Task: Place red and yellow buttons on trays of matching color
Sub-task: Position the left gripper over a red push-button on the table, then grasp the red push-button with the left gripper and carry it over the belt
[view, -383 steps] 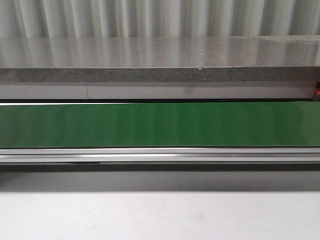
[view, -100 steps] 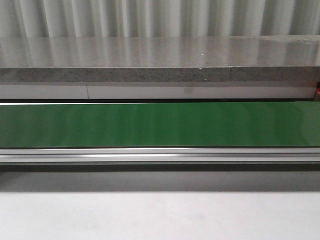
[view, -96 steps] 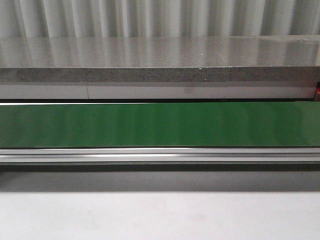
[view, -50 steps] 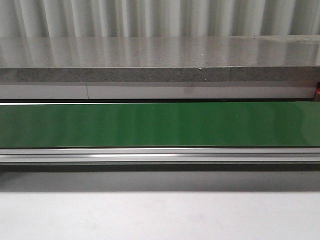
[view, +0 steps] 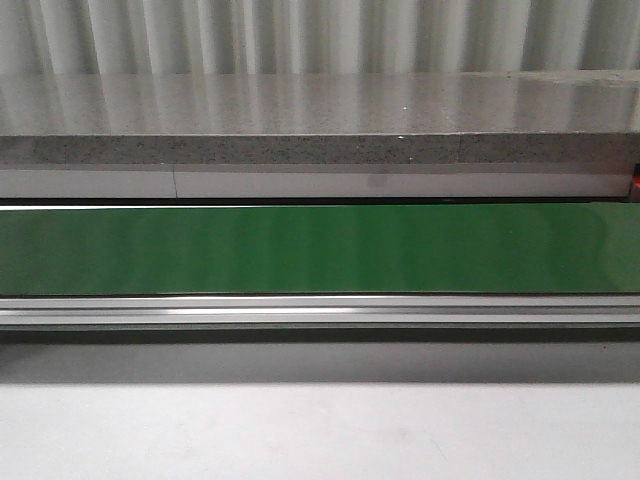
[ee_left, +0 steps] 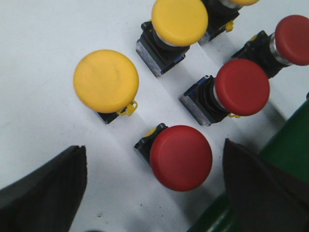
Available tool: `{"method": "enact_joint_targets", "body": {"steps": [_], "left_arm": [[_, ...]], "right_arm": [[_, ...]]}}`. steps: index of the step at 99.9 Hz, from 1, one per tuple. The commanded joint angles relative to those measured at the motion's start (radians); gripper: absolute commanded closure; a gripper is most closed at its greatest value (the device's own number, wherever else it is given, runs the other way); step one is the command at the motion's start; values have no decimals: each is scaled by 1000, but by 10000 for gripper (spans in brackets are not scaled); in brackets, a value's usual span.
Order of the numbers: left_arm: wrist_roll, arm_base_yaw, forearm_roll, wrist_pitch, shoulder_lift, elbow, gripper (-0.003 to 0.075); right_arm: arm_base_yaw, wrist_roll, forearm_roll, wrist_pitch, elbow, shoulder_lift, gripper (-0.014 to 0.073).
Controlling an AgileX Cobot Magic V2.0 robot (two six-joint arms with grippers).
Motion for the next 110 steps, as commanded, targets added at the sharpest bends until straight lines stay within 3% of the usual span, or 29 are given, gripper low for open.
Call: {"method": "enact_joint_targets", "body": {"steps": [1,99,110], "left_arm": [[8,-2,-12,-45,-10,-36,175],[24,-2,-38,-45,149,-89,176],[24,-2,-38,-47,149,-89,232]], "right_arm": [[1,-9,11,-43,-26,-14,661],[1,-9,11,-43,-26,-14,661],[1,-9,11,-43,-26,-14,661]]}}
